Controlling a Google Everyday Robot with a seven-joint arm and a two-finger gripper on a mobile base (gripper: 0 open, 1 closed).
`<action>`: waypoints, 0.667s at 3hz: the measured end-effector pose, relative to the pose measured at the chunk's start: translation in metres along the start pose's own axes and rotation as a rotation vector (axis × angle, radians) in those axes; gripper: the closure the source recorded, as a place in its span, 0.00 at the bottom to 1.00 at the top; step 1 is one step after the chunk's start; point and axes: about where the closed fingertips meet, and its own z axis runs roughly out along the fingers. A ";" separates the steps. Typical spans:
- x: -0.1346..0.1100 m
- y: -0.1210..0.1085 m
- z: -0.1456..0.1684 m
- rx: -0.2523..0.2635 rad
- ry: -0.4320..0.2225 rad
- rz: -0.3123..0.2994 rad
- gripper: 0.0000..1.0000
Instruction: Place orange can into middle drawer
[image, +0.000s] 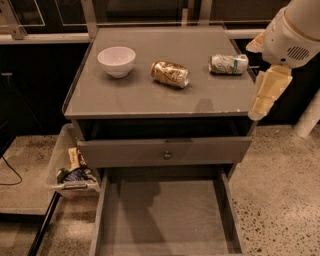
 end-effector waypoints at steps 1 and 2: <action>0.000 0.000 0.000 0.000 0.000 0.000 0.00; -0.007 -0.007 0.007 0.022 -0.028 -0.006 0.00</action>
Offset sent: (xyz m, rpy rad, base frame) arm 0.0231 0.0131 -0.0072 0.0493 -0.0626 0.0140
